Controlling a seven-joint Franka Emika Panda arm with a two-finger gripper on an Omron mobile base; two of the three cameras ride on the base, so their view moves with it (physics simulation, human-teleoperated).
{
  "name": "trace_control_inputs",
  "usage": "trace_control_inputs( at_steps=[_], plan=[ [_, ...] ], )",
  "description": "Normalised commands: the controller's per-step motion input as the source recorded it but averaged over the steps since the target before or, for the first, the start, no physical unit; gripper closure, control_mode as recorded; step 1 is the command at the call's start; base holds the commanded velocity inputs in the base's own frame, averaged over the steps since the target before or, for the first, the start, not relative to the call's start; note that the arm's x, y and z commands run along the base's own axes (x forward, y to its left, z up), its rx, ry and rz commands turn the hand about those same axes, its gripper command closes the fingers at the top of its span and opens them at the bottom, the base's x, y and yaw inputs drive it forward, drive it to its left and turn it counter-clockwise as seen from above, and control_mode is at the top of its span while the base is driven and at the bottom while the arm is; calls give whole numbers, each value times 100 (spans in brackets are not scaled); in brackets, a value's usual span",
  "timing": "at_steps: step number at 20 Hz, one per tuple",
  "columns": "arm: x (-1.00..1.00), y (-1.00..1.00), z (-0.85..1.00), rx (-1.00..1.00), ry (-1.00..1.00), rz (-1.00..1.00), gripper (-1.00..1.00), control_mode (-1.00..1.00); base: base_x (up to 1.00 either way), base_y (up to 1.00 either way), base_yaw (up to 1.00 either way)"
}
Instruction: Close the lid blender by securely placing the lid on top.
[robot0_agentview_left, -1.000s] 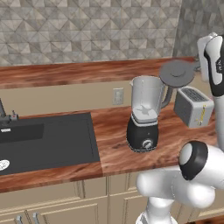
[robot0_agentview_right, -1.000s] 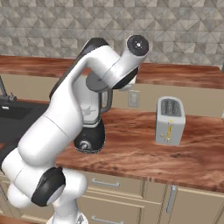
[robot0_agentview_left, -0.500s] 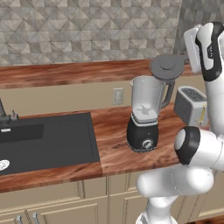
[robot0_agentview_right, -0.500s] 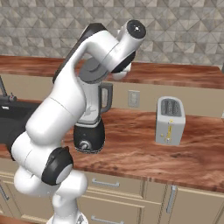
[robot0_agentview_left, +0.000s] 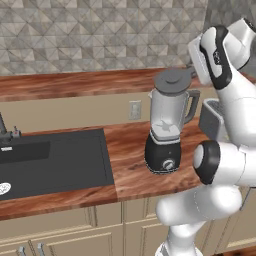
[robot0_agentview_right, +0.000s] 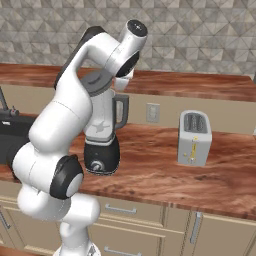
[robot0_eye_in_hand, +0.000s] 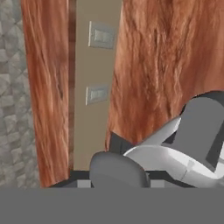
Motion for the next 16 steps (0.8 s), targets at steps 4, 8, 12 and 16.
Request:
trace_control_inputs(
  at_steps=[4, 8, 12, 16],
  plan=[
    [23, 23, -28, 0, 6, 0, 100, -100, 0, 0, 0],
    [32, 0, -32, 0, 6, 0, 100, -100, 0, 0, 0],
    [31, 0, -29, 0, 7, 0, 100, -100, 0, 0, 0],
    [36, 0, -22, 0, 10, 0, 100, -100, 0, 0, 0]
  ],
)
